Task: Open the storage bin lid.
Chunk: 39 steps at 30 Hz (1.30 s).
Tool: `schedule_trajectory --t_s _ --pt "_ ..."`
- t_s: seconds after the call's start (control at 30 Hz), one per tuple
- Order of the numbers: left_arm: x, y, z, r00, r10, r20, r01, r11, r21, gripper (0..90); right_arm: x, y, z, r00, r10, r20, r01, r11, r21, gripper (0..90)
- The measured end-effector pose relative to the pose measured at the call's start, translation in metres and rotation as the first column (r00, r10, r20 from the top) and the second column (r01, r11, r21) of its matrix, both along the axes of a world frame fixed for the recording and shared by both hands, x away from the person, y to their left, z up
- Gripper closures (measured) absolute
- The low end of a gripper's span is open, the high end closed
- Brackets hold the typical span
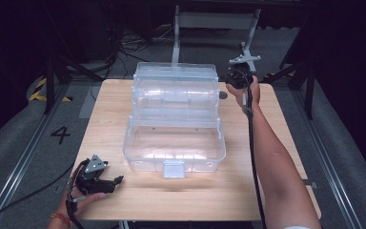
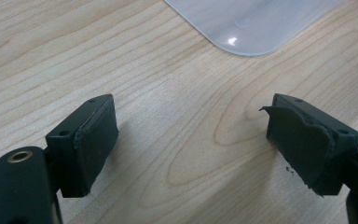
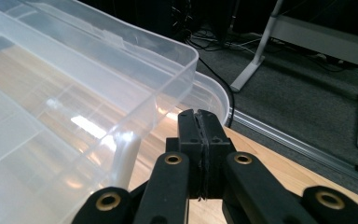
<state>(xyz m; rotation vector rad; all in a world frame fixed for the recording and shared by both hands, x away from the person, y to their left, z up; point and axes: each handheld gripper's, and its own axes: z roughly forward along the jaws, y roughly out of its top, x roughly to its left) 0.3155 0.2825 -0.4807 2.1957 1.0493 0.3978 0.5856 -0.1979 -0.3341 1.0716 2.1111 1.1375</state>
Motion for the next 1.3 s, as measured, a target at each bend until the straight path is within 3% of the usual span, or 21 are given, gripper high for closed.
schedule_trajectory --t_s 0.77,1.3 --pt "0.000 0.000 -0.001 1.0000 0.003 0.008 -0.003 1.0000 -0.001 16.9 -0.046 -0.024 0.001 0.9975 0.068 0.021 -0.066 0.996 -0.068 89.1" --pt "-0.001 0.000 -0.001 0.9998 0.008 0.016 -0.008 1.0000 0.001 17.0 -0.082 -0.026 0.001 0.9898 0.140 0.028 -0.134 0.981 -0.137 88.0"
